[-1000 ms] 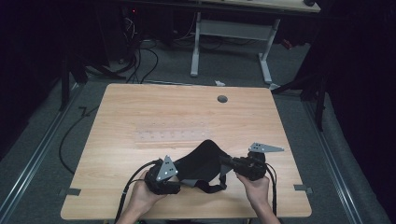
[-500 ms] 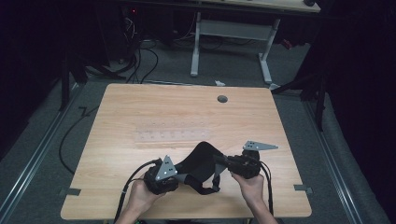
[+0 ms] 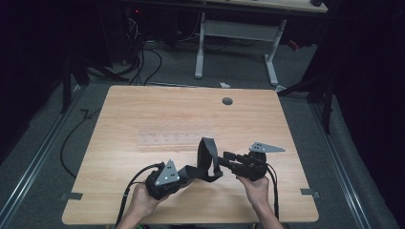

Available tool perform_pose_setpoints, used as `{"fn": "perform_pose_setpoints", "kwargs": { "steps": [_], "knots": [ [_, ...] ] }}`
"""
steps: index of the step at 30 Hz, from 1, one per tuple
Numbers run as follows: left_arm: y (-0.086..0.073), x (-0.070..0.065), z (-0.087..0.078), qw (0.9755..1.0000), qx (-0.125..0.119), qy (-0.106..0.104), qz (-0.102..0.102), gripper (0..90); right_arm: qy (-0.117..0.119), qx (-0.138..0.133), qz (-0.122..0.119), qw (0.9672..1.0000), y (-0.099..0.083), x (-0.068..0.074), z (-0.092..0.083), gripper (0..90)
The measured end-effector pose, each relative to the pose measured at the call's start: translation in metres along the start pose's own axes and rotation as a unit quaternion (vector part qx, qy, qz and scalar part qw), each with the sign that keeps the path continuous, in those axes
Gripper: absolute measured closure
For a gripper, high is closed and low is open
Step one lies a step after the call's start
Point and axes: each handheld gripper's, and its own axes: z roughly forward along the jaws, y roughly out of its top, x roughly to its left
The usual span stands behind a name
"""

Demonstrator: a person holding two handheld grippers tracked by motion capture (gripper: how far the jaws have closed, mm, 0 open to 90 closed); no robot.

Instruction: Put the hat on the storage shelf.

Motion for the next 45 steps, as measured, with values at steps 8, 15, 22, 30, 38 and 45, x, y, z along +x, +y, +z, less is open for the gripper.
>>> {"fn": "perform_pose_setpoints", "kwargs": {
  "steps": [8,15,22,30,38,45],
  "knots": [
    [0.004,0.006,-0.008,0.9993,-0.02,0.003,-0.031,85.9,-0.098,0.024,-0.023,0.9947,-0.021,-0.02,-0.012,47.2],
    [0.012,0.014,-0.018,0.9976,-0.044,0.007,-0.053,85.9,-0.204,0.063,-0.048,0.9758,-0.04,-0.039,-0.012,44.0],
    [0.021,0.027,-0.029,0.9944,-0.066,0.025,-0.079,85.9,-0.268,0.081,-0.047,0.9589,-0.05,-0.057,-0.015,42.3],
    [0.03,0.037,-0.043,0.9904,-0.095,0.039,-0.092,85.9,-0.301,0.094,-0.044,0.9479,-0.055,-0.07,-0.017,41.6],
    [0.04,0.042,-0.05,0.9876,-0.111,0.046,-0.101,85.9,-0.309,0.105,-0.049,0.9439,-0.055,-0.07,-0.015,41.0],
    [0.045,0.049,-0.058,0.985,-0.126,0.055,-0.105,85.9,-0.31,0.105,-0.049,0.9436,-0.055,-0.07,-0.015,40.9]
  ]
}}
